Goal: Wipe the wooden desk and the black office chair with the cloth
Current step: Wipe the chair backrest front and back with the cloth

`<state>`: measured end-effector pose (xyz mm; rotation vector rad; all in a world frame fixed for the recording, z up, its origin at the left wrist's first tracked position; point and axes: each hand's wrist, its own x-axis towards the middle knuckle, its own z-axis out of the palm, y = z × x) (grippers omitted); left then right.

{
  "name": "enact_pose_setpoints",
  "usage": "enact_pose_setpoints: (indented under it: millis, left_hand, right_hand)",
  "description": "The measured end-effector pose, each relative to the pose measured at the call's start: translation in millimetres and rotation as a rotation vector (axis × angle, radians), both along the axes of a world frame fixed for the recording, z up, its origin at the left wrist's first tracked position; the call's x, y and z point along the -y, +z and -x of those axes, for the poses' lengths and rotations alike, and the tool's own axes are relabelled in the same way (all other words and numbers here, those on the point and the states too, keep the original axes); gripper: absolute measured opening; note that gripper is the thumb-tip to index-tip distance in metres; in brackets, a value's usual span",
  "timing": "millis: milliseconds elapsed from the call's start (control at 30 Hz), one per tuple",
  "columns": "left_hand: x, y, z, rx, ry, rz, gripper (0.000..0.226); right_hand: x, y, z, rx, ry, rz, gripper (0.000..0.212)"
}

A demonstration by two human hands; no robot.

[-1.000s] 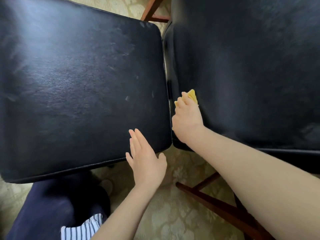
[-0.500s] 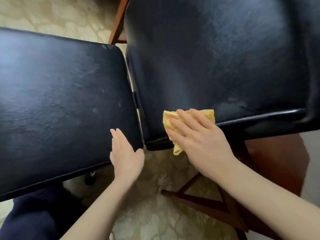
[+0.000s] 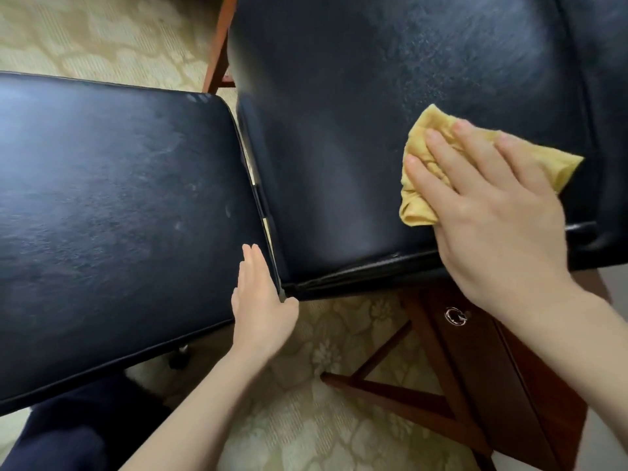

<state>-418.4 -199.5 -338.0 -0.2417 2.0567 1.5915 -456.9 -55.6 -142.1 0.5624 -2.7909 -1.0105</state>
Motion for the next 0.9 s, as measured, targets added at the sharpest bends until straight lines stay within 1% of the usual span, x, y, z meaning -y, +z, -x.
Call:
enact_pose_setpoints:
  millis: [100, 167, 300, 333, 367, 400, 467, 533, 633, 700, 800, 900]
  left_hand:
    - [8, -13, 8, 0.060, -0.017, -0.002, 0.093]
    - [15, -24, 17, 0.100, -0.009, 0.014, 0.093]
    - [28, -37, 36, 0.114, -0.021, 0.041, 0.095]
    - [33, -41, 42, 0.120, -0.024, 0.043, 0.095]
    - [36, -44, 49, 0.124, -0.026, 0.043, 0.095]
    - [38, -44, 55, 0.124, -0.033, 0.043, 0.096]
    - [44, -51, 72, 0.123, -0.042, 0.045, 0.097]
    - [50, -56, 89, 0.123, -0.050, 0.049, 0.097]
    - [58, -62, 110, 0.124, -0.065, 0.053, 0.096]
    - [64, -66, 120, 0.128, -0.072, 0.048, 0.094]
    - [75, -71, 131, 0.140, -0.089, 0.034, 0.093]
    - [88, -77, 137, 0.144, -0.107, 0.019, 0.094]
  right_hand:
    - [13, -34, 14, 0.077, 0.033, -0.022, 0.046]
    - [23, -62, 26, 0.142, 0.036, -0.002, 0.045]
    - [40, -107, 55, 0.283, 0.021, 0.017, 0.047]
    - [49, -117, 66, 0.316, 0.018, -0.005, 0.047]
    - [57, -126, 78, 0.360, 0.006, -0.073, 0.047]
    - [65, -133, 88, 0.419, 0.000, -0.152, 0.046]
    - [76, -151, 116, 0.557, 0.004, -0.217, 0.046]
    - [86, -165, 145, 0.615, 0.006, -0.297, 0.044]
    - [97, -185, 185, 0.628, 0.029, -0.408, 0.043]
    - [106, -193, 211, 0.597, 0.051, -0.465, 0.043]
    - [117, -199, 257, 0.523, 0.078, -0.534, 0.040]
    - [124, -210, 298, 0.356, 0.102, -0.606, 0.028]
